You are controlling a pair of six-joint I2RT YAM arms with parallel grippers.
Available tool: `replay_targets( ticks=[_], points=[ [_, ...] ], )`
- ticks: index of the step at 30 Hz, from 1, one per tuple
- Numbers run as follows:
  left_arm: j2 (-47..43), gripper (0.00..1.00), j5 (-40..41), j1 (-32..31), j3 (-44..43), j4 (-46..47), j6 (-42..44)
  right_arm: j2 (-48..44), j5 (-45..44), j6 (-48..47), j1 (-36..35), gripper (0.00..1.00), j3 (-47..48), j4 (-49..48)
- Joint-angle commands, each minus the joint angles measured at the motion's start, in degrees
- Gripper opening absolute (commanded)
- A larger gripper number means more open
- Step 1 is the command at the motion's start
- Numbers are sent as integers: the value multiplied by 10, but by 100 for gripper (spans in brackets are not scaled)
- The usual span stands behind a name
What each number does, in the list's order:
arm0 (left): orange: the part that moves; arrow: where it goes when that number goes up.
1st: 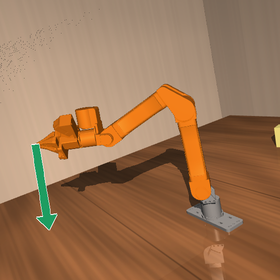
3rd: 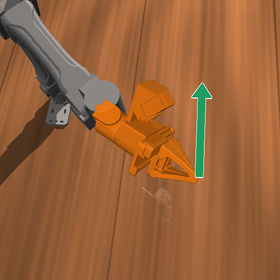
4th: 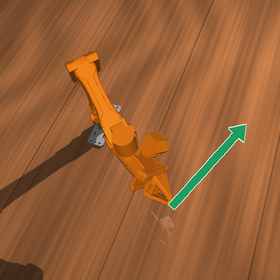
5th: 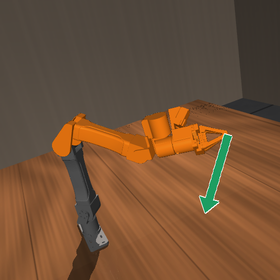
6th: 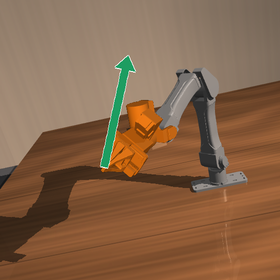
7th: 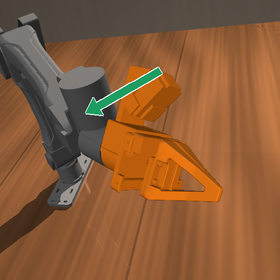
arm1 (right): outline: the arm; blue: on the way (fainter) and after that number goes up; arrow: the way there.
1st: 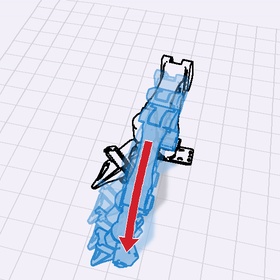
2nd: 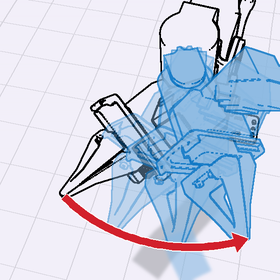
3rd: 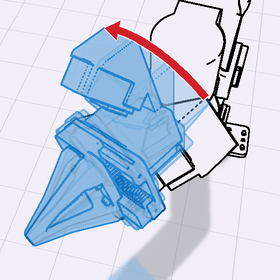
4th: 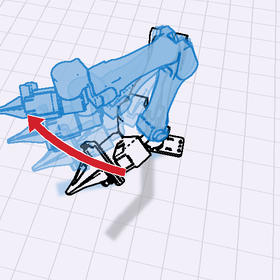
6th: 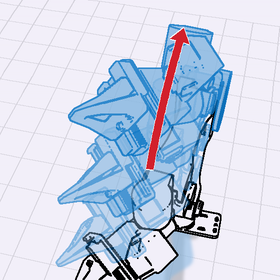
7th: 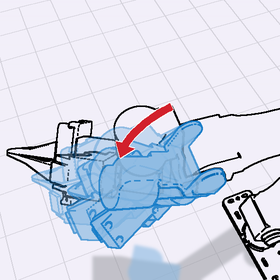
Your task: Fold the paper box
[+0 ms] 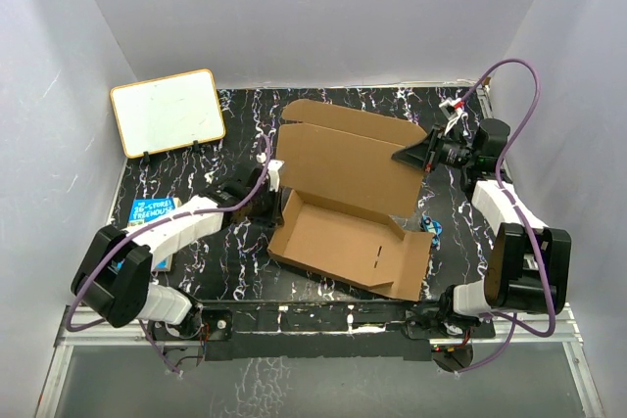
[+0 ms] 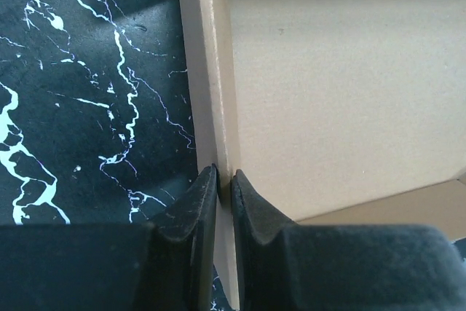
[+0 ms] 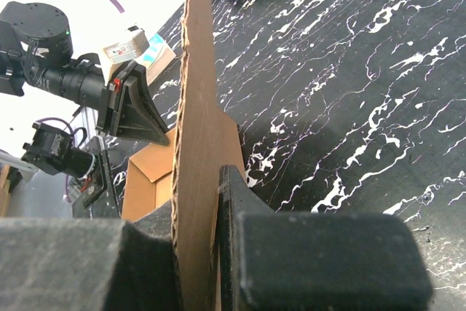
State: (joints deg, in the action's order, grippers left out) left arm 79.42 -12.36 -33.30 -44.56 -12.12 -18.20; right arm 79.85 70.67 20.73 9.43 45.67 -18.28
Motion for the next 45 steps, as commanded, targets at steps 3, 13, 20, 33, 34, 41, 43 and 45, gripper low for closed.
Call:
replay_targets(
  ticks=[3,13,20,33,34,41,43,45],
  points=[
    [4,8,67,-36,17,24,3,-16,19,-39,-10,8,-9,-20],
    [59,32,157,-65,-11,-38,-18,-13,23,-50,-9,8,-10,-14],
    [79,9,203,-73,-29,-67,-19,-17,22,-57,-9,8,-10,-9],
    [92,37,255,-97,-74,-95,-30,-21,20,-75,-9,8,-9,3],
    [91,40,255,-98,-75,-94,-31,-20,20,-76,-9,8,-9,4],
    [73,47,266,-98,-80,-97,-38,-18,20,-80,-10,8,-8,9],
    [76,46,272,-98,-78,-100,-37,-18,21,-80,-9,8,-8,8],
    [82,44,277,-98,-73,-101,-38,-18,20,-80,-10,8,-8,8]
  ],
)
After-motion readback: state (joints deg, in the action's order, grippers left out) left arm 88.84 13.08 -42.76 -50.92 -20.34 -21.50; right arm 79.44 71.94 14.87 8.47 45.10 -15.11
